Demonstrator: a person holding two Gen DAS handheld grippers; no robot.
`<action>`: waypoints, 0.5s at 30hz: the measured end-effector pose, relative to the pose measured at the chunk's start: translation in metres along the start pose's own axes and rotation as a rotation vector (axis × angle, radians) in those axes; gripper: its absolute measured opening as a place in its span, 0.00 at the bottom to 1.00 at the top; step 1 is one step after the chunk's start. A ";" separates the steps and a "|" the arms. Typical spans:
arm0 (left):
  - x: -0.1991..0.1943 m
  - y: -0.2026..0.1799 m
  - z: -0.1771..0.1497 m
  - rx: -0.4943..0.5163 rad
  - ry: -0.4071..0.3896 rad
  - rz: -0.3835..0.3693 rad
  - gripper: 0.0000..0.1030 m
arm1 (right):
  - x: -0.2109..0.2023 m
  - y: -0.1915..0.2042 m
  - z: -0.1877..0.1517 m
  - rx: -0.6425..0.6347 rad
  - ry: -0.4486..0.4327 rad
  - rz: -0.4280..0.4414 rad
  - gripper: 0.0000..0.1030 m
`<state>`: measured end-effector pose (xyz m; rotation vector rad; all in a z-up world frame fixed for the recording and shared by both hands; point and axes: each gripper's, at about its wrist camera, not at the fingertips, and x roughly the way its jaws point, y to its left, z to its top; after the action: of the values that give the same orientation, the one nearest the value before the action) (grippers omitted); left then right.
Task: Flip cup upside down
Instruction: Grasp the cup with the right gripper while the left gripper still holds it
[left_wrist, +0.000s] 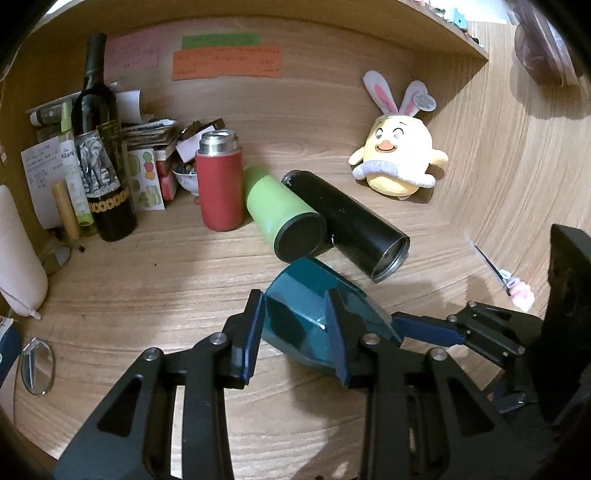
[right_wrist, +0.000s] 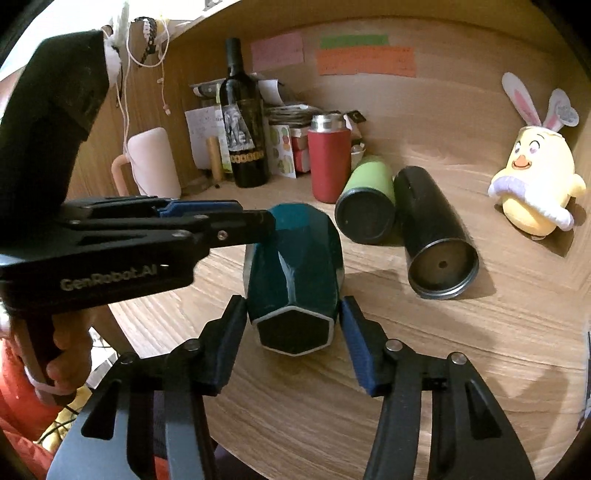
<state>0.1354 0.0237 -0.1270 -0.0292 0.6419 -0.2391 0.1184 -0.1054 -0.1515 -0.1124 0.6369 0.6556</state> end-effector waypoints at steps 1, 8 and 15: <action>0.000 0.001 0.001 0.001 -0.001 -0.002 0.32 | -0.002 0.001 0.002 -0.006 -0.007 0.004 0.45; 0.012 0.009 0.001 -0.018 0.017 -0.029 0.32 | 0.004 0.008 0.010 -0.044 0.003 0.018 0.18; 0.010 0.013 0.001 -0.015 0.010 -0.024 0.32 | 0.010 -0.003 0.005 0.024 -0.005 -0.037 0.63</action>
<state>0.1466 0.0339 -0.1335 -0.0504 0.6539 -0.2575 0.1289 -0.1010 -0.1533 -0.0996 0.6365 0.6122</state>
